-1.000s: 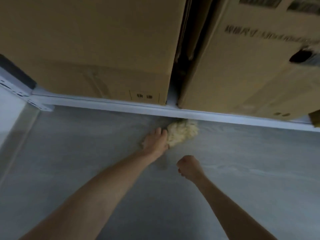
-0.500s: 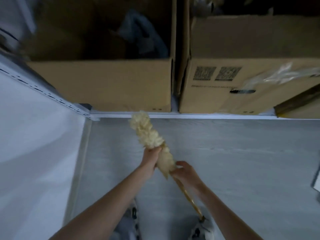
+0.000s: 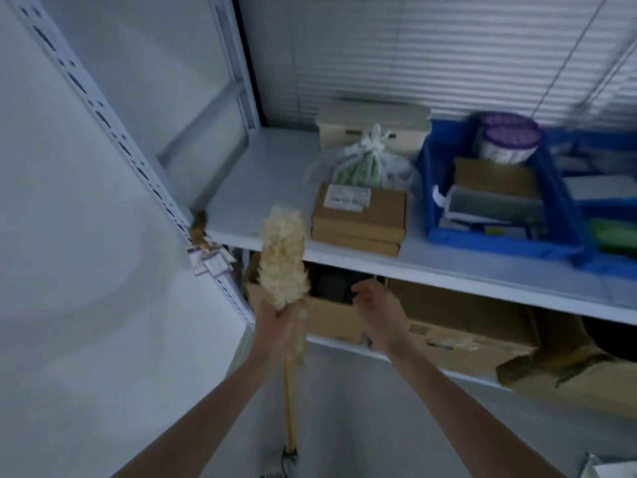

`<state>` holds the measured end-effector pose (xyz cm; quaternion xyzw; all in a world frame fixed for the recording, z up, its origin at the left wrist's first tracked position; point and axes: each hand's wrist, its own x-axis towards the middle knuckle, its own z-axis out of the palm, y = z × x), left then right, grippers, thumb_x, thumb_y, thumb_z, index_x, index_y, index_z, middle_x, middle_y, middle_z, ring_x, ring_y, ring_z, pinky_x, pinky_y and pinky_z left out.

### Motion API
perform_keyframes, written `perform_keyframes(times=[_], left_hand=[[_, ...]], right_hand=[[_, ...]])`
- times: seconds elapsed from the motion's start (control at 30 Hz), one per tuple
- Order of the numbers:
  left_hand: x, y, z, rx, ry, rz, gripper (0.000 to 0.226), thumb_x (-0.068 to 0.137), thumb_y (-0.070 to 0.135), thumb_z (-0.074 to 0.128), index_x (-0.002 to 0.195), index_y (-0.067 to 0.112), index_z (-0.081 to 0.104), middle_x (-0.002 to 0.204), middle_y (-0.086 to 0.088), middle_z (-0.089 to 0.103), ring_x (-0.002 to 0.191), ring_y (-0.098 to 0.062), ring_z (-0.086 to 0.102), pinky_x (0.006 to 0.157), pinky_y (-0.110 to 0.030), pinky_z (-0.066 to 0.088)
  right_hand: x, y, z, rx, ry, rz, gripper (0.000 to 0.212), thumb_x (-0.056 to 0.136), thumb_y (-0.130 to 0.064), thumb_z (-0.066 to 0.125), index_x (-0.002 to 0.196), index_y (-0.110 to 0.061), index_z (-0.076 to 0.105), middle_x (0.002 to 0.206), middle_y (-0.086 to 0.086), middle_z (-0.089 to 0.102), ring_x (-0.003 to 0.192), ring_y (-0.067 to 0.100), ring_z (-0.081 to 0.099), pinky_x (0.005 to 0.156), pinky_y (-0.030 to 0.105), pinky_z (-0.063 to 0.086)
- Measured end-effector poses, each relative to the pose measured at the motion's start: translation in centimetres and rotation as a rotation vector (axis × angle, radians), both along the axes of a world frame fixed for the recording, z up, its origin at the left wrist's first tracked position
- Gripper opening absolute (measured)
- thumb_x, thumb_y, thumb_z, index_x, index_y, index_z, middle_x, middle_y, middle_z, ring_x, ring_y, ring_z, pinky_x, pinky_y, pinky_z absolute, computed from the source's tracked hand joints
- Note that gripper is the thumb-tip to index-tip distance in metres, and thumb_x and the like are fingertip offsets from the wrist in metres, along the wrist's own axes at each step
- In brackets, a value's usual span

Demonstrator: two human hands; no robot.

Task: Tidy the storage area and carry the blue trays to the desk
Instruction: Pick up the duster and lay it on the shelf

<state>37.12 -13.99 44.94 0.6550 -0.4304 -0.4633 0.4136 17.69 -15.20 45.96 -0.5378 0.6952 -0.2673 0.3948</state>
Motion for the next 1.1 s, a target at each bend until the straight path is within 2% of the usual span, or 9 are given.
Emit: perform_keyframes(times=[0.1,0.23,0.37,0.47,0.57,0.7,0.77,0.97,1.1], left_hand=[[1.4,-4.2,4.8,-0.098,-0.025,-0.004,0.016,0.096,0.012,0.060,0.111,0.015,0.062,0.076,0.000,0.065,0.059,-0.002,0.062,0.052,-0.017,0.047],[3.1,-11.5,7.1,-0.090,-0.020,-0.047,0.030,0.098,0.022,0.058,0.126,0.017,0.051,0.077,0.003,0.065,0.051,0.003,0.062,0.044,-0.012,0.046],[5.4,-19.7,6.3,0.065,-0.103,-0.065,0.052,0.096,0.035,0.050,0.141,0.013,0.035,0.094,-0.002,0.064,0.076,-0.017,0.065,0.062,-0.031,0.050],[6.2,-25.3,4.7,0.194,-0.162,-0.080,0.058,0.099,0.030,0.043,0.147,0.003,0.024,0.095,-0.002,0.055,0.077,-0.020,0.058,0.069,-0.035,0.049],[5.9,-29.8,4.3,0.240,-0.311,-0.169,0.054,0.098,0.022,0.049,0.144,-0.004,0.034,0.109,-0.013,0.057,0.085,-0.024,0.061,0.068,-0.030,0.044],[5.3,-36.4,1.9,0.203,-0.425,-0.363,0.041,0.099,0.020,0.051,0.138,0.006,0.050,0.137,-0.016,0.054,0.129,-0.033,0.053,0.101,-0.036,0.045],[5.1,-39.9,-0.1,0.217,-0.527,-0.427,0.031,0.098,0.021,0.052,0.125,0.008,0.058,0.127,-0.010,0.057,0.128,-0.034,0.053,0.104,-0.038,0.044],[3.8,-42.3,-0.9,0.183,-0.401,-0.222,0.075,0.072,0.047,0.077,0.131,0.007,0.055,0.128,-0.015,0.061,0.115,-0.037,0.061,0.090,-0.036,0.052],[5.2,-37.9,-0.4,0.036,-0.437,-0.134,0.069,0.076,0.049,0.069,0.129,0.007,0.053,0.125,-0.020,0.057,0.112,-0.040,0.055,0.094,-0.047,0.049]], right_hand=[[0.7,-4.4,5.7,-0.196,0.278,0.124,0.033,0.095,-0.020,0.049,0.126,-0.021,0.060,0.124,-0.002,0.061,0.114,0.019,0.058,0.089,0.034,0.050],[1.8,-12.1,7.7,-0.203,0.592,0.250,0.045,0.096,-0.027,0.044,0.140,-0.022,0.050,0.146,0.007,0.045,0.130,0.034,0.044,0.107,0.045,0.041],[2.9,-18.1,6.6,-0.146,0.648,0.174,0.047,0.097,-0.042,0.045,0.143,-0.030,0.044,0.153,0.006,0.038,0.135,0.034,0.041,0.106,0.047,0.042],[3.5,-19.6,5.5,-0.100,0.694,0.132,0.049,0.094,-0.050,0.048,0.139,-0.032,0.046,0.149,0.005,0.041,0.135,0.030,0.041,0.103,0.045,0.041],[3.4,-20.2,4.4,-0.083,0.767,0.098,0.051,0.090,-0.057,0.049,0.136,-0.033,0.049,0.144,0.003,0.045,0.132,0.029,0.042,0.102,0.042,0.040],[3.1,-21.3,4.4,-0.048,0.771,0.106,0.058,0.085,-0.065,0.047,0.137,-0.038,0.047,0.146,0.000,0.043,0.134,0.027,0.040,0.104,0.043,0.039],[3.2,-21.5,4.2,-0.050,0.784,0.094,0.058,0.084,-0.066,0.046,0.135,-0.039,0.048,0.143,0.000,0.044,0.132,0.027,0.041,0.103,0.043,0.040],[3.3,-21.8,3.3,-0.084,0.843,0.059,0.058,0.081,-0.068,0.042,0.130,-0.037,0.050,0.137,-0.001,0.046,0.124,0.026,0.045,0.099,0.042,0.042],[3.4,-21.7,2.9,-0.106,0.830,0.037,0.060,0.079,-0.068,0.043,0.130,-0.038,0.049,0.137,-0.001,0.045,0.125,0.025,0.043,0.100,0.043,0.040]])
